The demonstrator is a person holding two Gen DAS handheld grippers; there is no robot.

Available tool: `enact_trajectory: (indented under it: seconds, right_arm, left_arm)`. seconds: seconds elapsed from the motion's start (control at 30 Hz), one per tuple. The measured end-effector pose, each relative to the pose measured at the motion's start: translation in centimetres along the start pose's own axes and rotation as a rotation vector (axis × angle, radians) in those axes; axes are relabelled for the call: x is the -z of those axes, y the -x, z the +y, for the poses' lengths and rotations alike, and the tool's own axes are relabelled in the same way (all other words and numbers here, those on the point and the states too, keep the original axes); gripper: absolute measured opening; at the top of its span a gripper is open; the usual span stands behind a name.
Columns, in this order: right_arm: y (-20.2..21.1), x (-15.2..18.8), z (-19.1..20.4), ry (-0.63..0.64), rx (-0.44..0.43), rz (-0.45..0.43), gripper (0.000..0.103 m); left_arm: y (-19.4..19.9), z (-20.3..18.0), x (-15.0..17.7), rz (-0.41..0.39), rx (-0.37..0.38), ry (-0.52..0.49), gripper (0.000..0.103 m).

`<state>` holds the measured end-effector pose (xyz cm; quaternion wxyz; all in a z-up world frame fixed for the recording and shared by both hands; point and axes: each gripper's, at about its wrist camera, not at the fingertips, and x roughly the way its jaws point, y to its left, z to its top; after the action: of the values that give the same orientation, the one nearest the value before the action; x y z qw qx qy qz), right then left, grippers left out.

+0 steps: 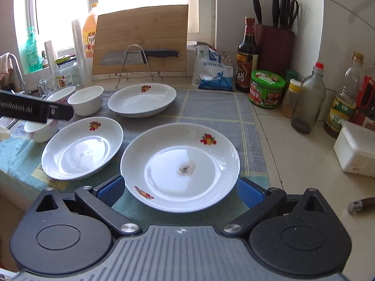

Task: Organize plates and bowls
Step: 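Move the left gripper to the brown-stained white plate and grasp its rim, then lift the stained plate off the towel with the left gripper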

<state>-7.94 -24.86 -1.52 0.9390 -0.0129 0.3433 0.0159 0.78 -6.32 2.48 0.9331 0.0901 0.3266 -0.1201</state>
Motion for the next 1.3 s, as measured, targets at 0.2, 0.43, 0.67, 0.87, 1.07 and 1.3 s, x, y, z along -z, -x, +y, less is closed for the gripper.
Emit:
enact_trajectory:
  seconds: [0.2,0.43,0.67,0.87,1.07,1.3]
  right_arm:
    - [-2.2,2.7,-1.4,-0.004,-0.029,0.053,0.103]
    - [-4.7,3.4,-1.3,0.024,-0.02,0.071,0.103]
    - [-7.2,3.0,-1.0,0.063,-0.042,0.071,0.103]
    - [-7.8,3.0,-0.9,0.11,-0.038,0.058,0.103]
    - [-7.7,3.3,-1.1,0.115,-0.044,0.026,0.103]
    - [-8.0,3.0,-1.2,0.131,-0.063,0.031,0.103]
  left_arm:
    - [-2.4,-1.5,-1.7,0.027,0.136,-0.054,0.102]
    - [-6.5,-3.6,-3.1,0.079,0.278,-0.173,0.102]
    - [-10.4,-5.9,-4.4,0.146,0.432,-0.324,0.102]
    - [-13.8,-8.0,-4.9,0.22,0.525,-0.441,0.102]
    - [-17.1,-9.1,-5.3,0.319,0.613,-0.505,0.095]
    - [-19.3,-10.0,-5.7,0.413,0.67,-0.585,0.081]
